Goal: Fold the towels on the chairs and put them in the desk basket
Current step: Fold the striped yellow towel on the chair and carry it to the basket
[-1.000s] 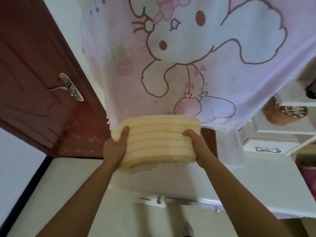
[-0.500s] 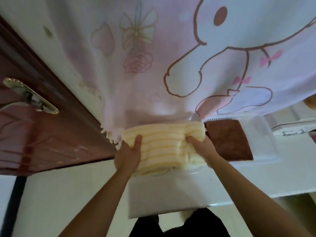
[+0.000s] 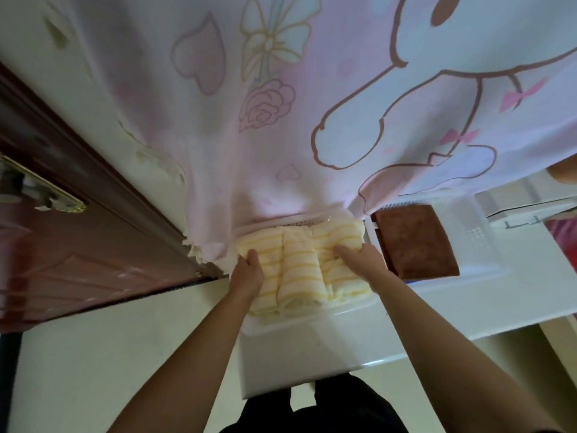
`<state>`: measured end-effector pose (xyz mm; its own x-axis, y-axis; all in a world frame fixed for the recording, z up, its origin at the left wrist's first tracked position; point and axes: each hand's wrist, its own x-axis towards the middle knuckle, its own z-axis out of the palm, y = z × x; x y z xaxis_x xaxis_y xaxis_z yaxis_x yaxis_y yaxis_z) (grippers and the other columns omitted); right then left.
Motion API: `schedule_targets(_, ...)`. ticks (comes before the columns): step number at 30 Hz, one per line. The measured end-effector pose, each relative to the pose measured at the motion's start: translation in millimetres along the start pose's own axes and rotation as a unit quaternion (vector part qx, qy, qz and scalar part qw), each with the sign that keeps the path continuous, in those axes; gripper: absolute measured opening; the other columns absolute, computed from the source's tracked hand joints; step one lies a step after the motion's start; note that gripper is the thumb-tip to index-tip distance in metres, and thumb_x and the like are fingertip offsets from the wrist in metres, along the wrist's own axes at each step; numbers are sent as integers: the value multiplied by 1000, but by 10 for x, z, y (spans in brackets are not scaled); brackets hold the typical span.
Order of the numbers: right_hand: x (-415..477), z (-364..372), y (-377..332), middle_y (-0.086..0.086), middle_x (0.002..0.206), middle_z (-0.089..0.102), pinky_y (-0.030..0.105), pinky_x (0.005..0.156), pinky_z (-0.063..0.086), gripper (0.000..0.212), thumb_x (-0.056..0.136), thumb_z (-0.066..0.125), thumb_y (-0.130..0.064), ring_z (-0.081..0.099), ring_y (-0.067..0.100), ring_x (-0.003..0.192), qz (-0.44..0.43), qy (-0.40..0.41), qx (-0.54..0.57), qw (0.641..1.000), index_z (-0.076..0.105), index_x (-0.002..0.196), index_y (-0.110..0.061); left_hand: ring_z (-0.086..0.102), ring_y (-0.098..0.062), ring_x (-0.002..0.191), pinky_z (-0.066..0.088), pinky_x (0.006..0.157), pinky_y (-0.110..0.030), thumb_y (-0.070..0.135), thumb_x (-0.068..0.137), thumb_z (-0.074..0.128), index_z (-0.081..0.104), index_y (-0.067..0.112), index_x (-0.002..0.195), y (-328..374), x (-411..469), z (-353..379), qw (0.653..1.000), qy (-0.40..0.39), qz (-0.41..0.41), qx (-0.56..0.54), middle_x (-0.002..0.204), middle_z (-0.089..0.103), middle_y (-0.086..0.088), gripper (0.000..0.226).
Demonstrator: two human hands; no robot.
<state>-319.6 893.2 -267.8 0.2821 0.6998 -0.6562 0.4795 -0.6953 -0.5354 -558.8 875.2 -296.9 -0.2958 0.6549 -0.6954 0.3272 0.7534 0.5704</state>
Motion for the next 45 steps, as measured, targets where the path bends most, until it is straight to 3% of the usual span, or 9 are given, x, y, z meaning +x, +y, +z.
schedule_targets(4,-14,-48,-24,7,100,67,39,81,57,35,72,64,-33,66,26,90,57,-45,110,991,63,103,-16,43,-36,135,36,112,-49,60,99,21,34,7,150,16,184,10,995,-46,-68,-60,152,40,-16,75)
schedule_targets(8,10,-90,-109,8,116,64,36,82,49,47,84,60,-44,61,25,97,49,-109,27,993,61,115,-9,43,-35,135,35,112,-41,49,105,12,38,-2,145,185,-1,11,993,-28,-2,114,149,42,-21,71)
schedule_targets(12,-19,-233,-142,11,130,60,41,96,49,98,77,43,-88,58,30,114,14,-105,-218,970,53,137,-11,60,-34,110,46,89,-37,55,102,19,59,1,125,293,-213,-254,900,19,118,419,124,63,-19,71)
schedule_targets(14,-88,-267,-108,9,116,66,41,89,53,108,70,36,-96,62,28,101,-8,-60,-312,948,56,131,-10,58,-35,113,46,89,-40,57,100,30,38,1,142,308,-316,-332,860,80,167,475,130,57,-21,71)
schedule_targets(19,-122,-140,-20,9,124,63,35,81,48,105,73,48,-88,61,28,108,-63,-39,-310,948,40,141,-9,57,-34,118,50,90,-40,65,86,57,-13,20,156,337,-531,-230,896,-55,147,415,146,44,-18,109)
schedule_targets(26,72,-54,166,3,121,63,44,93,56,92,65,74,-72,63,23,105,-1,-95,21,995,47,133,-16,41,-37,135,41,104,-41,60,75,73,-14,24,155,93,-529,-53,941,-93,79,316,159,4,-23,124)
schedule_targets(30,-53,-112,108,6,126,62,41,93,53,95,73,64,-77,61,26,109,-19,-80,-112,990,41,141,-14,50,-31,126,45,103,-38,48,70,82,-18,29,153,-48,-455,-88,952,-97,119,263,155,15,-19,132)
schedule_targets(36,-385,-265,-295,18,150,31,35,76,53,129,73,82,-55,61,32,111,-213,61,-456,862,-13,156,-28,50,-36,126,49,93,-39,52,62,86,-29,25,150,-103,-584,-180,860,-30,84,502,156,8,-26,147)
schedule_targets(45,-69,177,-308,40,155,4,40,85,57,86,96,54,-15,65,41,105,-290,-48,-637,713,-4,157,-4,39,-34,128,50,93,-37,19,79,74,-18,30,154,-323,-403,16,869,29,96,485,141,17,-23,119)
